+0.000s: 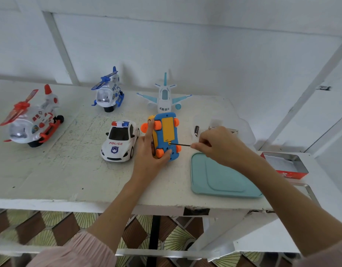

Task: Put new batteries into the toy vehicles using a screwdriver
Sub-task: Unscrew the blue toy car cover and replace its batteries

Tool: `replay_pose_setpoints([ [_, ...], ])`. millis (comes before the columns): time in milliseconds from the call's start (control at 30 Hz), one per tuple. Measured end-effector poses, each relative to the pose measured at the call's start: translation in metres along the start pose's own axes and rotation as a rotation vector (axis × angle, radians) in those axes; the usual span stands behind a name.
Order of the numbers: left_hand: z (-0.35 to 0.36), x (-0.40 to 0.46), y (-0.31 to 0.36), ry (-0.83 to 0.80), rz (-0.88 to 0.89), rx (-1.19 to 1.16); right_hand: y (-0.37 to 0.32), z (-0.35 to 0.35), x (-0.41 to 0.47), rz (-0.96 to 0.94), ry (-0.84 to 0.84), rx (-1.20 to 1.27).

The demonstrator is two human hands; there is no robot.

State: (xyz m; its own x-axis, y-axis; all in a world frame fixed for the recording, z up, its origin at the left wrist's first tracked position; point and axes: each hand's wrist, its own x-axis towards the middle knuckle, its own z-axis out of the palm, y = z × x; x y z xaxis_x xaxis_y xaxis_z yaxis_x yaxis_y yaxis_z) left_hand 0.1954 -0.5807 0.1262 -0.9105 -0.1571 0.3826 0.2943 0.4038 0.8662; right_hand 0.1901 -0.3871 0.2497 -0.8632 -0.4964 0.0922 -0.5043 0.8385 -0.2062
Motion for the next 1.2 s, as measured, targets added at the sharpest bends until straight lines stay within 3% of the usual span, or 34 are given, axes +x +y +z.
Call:
replay_pose_setpoints([
  [267, 0.001, 0.0, 0.003, -0.006, -0.02, 0.001, -0.006, -0.005, 0.002, 0.039, -0.011, 0.082],
  [633, -0.001, -0.001, 0.008, -0.037, -0.055, 0.021, 0.005, 0.002, 0.002, 0.11, -0.248, 0.056],
  [767, -0.003, 0.002, 0.016, -0.012, -0.026, -0.04, 0.019, 0.005, -0.002, 0.17, -0.101, 0.315],
  [900, -0.013, 0.012, 0.041, 0.068, 0.029, -0.178, 0.041, -0.003, -0.001, 0.185, -0.008, 0.412],
  [1067, -0.038, 0.026, 0.076, 0.147, 0.103, -0.221, 0.045, 0.005, 0.013, 0.104, -0.024, 0.343],
  [1200, -0.063, 0.035, 0.083, 0.207, 0.09, -0.188, 0.022, 0.021, 0.026, -0.076, -0.08, 0.199],
])
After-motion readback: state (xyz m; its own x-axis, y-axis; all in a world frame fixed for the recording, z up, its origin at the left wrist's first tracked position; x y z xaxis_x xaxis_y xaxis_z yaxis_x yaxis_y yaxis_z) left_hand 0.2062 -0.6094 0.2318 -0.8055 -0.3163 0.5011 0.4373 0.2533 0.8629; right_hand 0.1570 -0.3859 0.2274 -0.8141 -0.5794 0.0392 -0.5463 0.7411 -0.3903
